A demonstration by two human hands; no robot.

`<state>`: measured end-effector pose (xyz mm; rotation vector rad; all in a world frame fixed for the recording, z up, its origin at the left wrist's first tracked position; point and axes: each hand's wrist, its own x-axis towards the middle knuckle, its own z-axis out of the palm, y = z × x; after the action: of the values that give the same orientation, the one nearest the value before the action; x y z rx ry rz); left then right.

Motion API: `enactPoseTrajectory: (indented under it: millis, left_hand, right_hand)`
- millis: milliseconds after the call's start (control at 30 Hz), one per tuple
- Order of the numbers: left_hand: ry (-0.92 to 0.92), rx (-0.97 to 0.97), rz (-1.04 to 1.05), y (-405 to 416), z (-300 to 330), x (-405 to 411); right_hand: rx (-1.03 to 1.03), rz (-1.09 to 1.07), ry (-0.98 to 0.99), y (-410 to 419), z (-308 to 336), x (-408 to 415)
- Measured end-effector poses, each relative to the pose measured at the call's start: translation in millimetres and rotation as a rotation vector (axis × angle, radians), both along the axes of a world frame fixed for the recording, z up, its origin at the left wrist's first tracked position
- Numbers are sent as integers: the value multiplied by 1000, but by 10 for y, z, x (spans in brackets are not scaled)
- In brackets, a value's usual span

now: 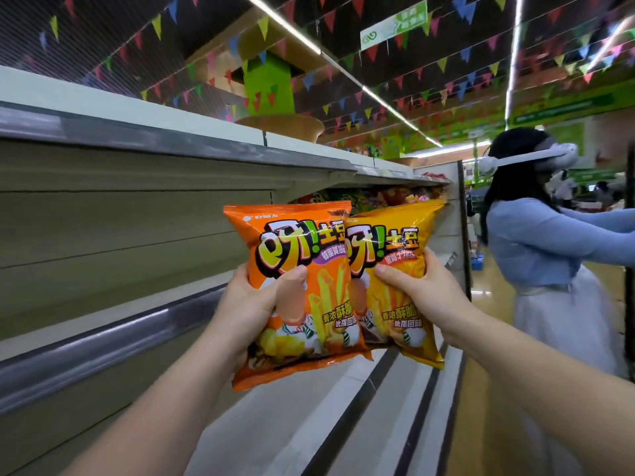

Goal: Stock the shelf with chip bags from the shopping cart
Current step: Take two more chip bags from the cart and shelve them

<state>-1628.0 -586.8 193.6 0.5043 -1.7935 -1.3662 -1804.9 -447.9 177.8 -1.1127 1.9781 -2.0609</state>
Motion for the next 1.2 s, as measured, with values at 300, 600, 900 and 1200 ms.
enactPoseTrajectory:
  millis: [300, 600, 900, 1200]
  left_hand:
    - [-13, -18, -14, -542, 335, -1239]
    - [-4, 59, 171, -800, 380, -2211]
    - [15, 68, 376, -874, 616, -2575]
    - [-8, 107, 385, -1201, 601, -2589]
  right_hand:
    - [-69, 52, -31, -683, 253, -1337]
    - [-55, 259, -65, -1293, 292, -2698]
    - [-21, 519, -100, -1868, 611, -3364]
    - [88, 662, -217, -2391, 833, -3507]
